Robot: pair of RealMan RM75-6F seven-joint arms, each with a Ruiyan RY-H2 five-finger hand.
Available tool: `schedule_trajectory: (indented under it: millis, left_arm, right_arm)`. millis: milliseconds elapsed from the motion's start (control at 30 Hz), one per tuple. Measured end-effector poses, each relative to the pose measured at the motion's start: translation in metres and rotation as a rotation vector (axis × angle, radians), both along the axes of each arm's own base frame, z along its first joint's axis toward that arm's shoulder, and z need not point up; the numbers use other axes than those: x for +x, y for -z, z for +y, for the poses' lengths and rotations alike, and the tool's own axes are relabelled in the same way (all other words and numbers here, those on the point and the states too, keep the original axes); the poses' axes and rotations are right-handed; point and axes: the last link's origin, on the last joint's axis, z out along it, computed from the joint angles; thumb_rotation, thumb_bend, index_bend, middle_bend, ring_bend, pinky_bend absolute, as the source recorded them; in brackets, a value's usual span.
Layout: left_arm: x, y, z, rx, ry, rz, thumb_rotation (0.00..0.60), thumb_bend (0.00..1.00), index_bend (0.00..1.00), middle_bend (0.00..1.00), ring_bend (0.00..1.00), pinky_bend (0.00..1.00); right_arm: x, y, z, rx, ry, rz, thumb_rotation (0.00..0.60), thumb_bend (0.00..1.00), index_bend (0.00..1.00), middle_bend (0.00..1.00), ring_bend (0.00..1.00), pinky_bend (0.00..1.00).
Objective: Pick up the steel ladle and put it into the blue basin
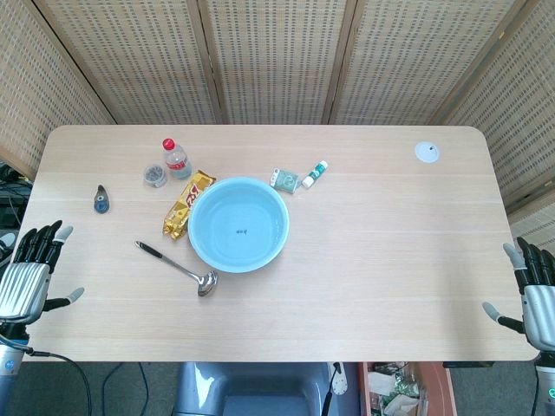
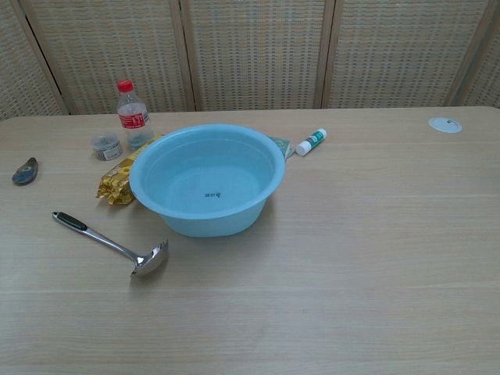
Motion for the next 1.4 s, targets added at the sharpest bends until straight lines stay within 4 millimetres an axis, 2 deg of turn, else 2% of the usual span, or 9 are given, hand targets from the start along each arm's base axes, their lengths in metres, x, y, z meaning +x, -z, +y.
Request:
schedule_trajectory:
  millis: [400, 467, 533, 633, 733, 933, 1100, 1267, 1400]
  left_arm:
    - [-0.001, 0.001, 0.002, -0.021, 0.004, -0.003, 0.600, 0.13, 0.00, 0.01, 0.00, 0.00]
    - [-0.001, 0.004, 0.008, -0.044, 0.010, -0.009, 0.600, 0.13, 0.00, 0.18, 0.10, 0.04]
    - [-0.002, 0.006, 0.015, -0.056, 0.018, -0.006, 0.600, 0.13, 0.00, 0.54, 0.44, 0.32]
    - [-0.004, 0.014, 0.031, -0.087, 0.029, 0.020, 0.600, 0.13, 0.00, 0.83, 0.83, 0.78]
    - [-0.008, 0.023, 0.050, -0.120, 0.028, 0.068, 0.600, 0.13, 0.03, 0.96, 0.97, 0.97]
    - [-0.015, 0.037, 0.095, -0.198, 0.058, 0.191, 0.600, 0.13, 0.26, 1.00, 1.00, 1.00]
    - [-0.026, 0.045, 0.124, -0.271, 0.104, 0.276, 0.600, 0.13, 0.36, 1.00, 1.00, 1.00]
    - [-0.031, 0.066, 0.143, -0.368, 0.153, 0.351, 0.600, 0.14, 0.39, 1.00, 1.00, 1.00]
    - [-0.029, 0.085, 0.149, -0.422, 0.175, 0.377, 0.600, 0.24, 0.41, 1.00, 1.00, 1.00]
  right_arm:
    - [0.000, -0.002, 0.001, 0.001, 0.004, -0.020, 0.600, 0.00, 0.00, 0.00, 0.00, 0.00]
    - [0.000, -0.003, 0.001, -0.003, 0.007, -0.023, 0.600, 0.00, 0.00, 0.00, 0.00, 0.00]
    - [-0.001, -0.003, 0.000, -0.003, 0.014, -0.025, 0.600, 0.00, 0.00, 0.00, 0.00, 0.00]
    - [-0.002, -0.002, -0.001, 0.001, 0.019, -0.023, 0.600, 0.00, 0.00, 0.00, 0.00, 0.00]
    - [-0.002, 0.001, -0.003, 0.009, 0.023, -0.019, 0.600, 0.00, 0.00, 0.00, 0.00, 0.00]
    - [-0.003, 0.006, -0.005, 0.021, 0.033, -0.005, 0.600, 0.00, 0.00, 0.00, 0.00, 0.00]
    - [-0.002, 0.010, -0.007, 0.029, 0.042, 0.006, 0.600, 0.00, 0.00, 0.00, 0.00, 0.00]
    - [-0.002, 0.013, -0.009, 0.036, 0.051, 0.013, 0.600, 0.00, 0.00, 0.00, 0.00, 0.00]
    - [-0.003, 0.014, -0.011, 0.041, 0.062, 0.017, 0.600, 0.00, 0.00, 0.00, 0.00, 0.00]
